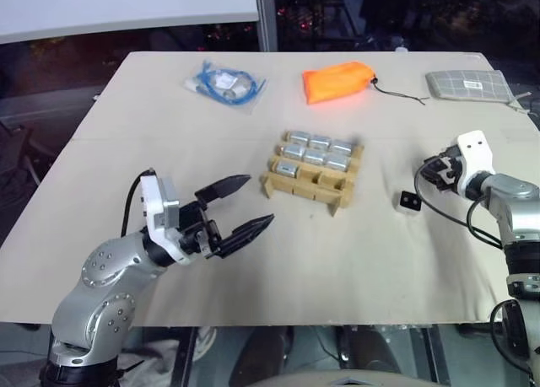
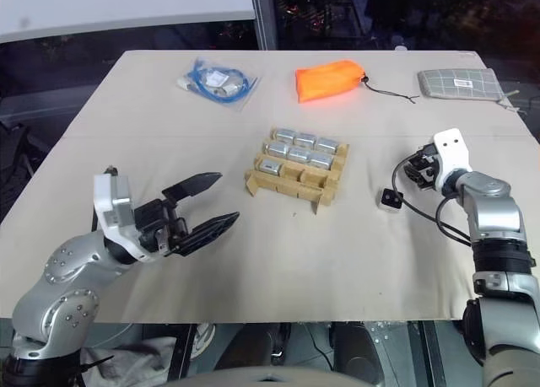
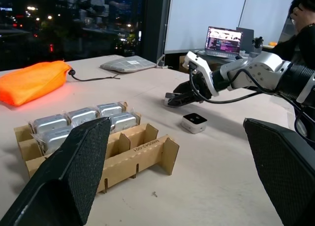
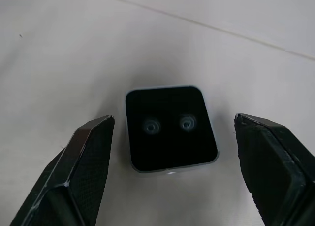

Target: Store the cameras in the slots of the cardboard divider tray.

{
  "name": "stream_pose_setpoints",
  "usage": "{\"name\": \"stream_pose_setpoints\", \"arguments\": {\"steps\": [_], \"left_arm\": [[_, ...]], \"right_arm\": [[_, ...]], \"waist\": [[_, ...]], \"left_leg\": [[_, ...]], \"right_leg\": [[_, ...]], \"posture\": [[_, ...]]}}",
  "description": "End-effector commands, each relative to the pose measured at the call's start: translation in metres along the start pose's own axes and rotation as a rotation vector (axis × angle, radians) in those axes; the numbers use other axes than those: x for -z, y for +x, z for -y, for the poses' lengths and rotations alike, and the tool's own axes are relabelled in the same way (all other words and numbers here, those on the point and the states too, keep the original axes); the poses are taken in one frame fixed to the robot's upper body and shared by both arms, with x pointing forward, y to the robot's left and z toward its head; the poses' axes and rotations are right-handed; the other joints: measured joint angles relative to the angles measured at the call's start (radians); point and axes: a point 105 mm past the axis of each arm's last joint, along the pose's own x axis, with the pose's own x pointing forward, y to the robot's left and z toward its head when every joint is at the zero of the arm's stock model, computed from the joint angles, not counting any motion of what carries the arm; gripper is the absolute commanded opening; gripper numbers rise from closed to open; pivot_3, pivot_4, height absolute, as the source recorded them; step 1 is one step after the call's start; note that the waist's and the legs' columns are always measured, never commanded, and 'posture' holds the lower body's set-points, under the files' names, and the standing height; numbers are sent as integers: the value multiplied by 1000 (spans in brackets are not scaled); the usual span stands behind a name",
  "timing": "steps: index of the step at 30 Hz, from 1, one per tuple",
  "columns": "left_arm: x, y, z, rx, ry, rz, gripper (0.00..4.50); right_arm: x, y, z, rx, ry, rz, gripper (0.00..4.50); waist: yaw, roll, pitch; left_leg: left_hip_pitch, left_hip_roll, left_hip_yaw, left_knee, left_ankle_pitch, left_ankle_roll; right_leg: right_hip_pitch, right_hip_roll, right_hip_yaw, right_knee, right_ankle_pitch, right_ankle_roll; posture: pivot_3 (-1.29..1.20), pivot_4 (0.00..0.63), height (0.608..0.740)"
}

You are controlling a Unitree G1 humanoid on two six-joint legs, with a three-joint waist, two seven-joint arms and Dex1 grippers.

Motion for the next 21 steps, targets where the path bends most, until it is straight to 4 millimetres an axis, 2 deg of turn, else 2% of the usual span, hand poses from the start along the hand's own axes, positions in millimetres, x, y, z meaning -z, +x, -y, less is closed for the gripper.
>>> {"name": "stream_pose_setpoints", "arguments": {"steps": [1,6,9,11,14,20,21], "left_arm": [[-9,2,4,28,31,21,4500],[-8,1,4,29,27,17,4500],[-8,1,4,31,27,15,4500],[-8,0,3,28,26,15,4500],[-7,-2,3,30,22,10,4500],[-5,2,1,47,12,13,4500],[-4,3,0,56,9,13,4500]], "right_arm": [[-18,-4,6,19,-24,57,3847],[-24,-18,4,13,-2,87,3847],[-29,-39,0,1,13,98,3847],[-36,-55,-7,-10,85,115,3847],[-39,-74,-27,-26,163,105,3847],[-24,-88,-76,5,238,75,3847],[-19,-88,-83,14,251,65,4117]], "waist": [[0,0,0],[1,0,0],[4,0,0],[6,0,0],[3,0,0],[3,0,0],[4,0,0]], "left_leg": [[0,0,0,0,0,0],[0,0,0,0,0,0],[0,0,-1,0,0,0],[-1,0,-1,0,0,0],[-1,0,-1,0,0,0],[0,2,-2,1,0,0],[-1,2,-2,1,0,0]], "right_leg": [[0,0,0,0,0,0],[0,0,0,0,0,0],[0,0,0,0,0,0],[0,-1,-1,-1,0,0],[0,0,-1,0,0,0],[1,1,-1,0,0,0],[0,0,-1,0,0,0]], "posture": [[0,150,740],[0,150,740],[0,150,740],[0,150,740],[0,150,740],[0,150,740],[0,150,740]]}}
